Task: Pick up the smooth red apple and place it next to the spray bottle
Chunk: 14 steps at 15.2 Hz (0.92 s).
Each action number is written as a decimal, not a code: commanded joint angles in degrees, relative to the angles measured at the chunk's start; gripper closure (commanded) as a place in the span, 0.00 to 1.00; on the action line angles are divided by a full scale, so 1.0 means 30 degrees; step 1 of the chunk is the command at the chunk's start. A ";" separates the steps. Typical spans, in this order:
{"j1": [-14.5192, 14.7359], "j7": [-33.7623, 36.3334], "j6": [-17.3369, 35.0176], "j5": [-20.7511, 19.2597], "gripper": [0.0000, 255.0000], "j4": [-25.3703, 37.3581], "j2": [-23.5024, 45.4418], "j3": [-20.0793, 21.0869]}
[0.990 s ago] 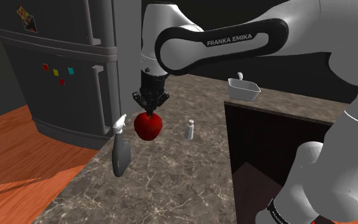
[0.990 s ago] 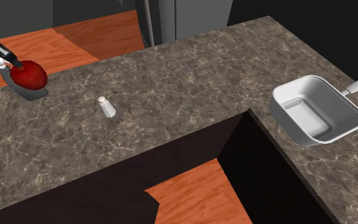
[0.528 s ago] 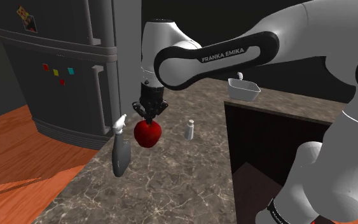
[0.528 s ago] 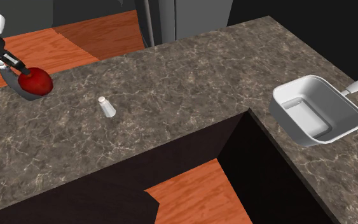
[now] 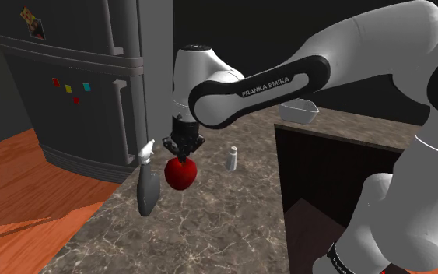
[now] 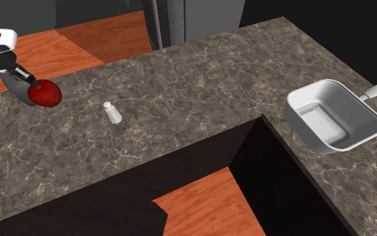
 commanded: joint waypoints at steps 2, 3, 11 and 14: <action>-0.0003 0.0101 0.0742 -0.0094 1.00 -0.0451 0.0284 -0.0006; -0.0004 0.0139 0.0986 -0.0129 1.00 -0.0597 0.0385 -0.0008; -0.0004 0.0242 0.1633 -0.0229 1.00 -0.0964 0.0673 -0.0014; -0.0004 0.0242 0.1633 -0.0229 1.00 -0.0964 0.0673 -0.0014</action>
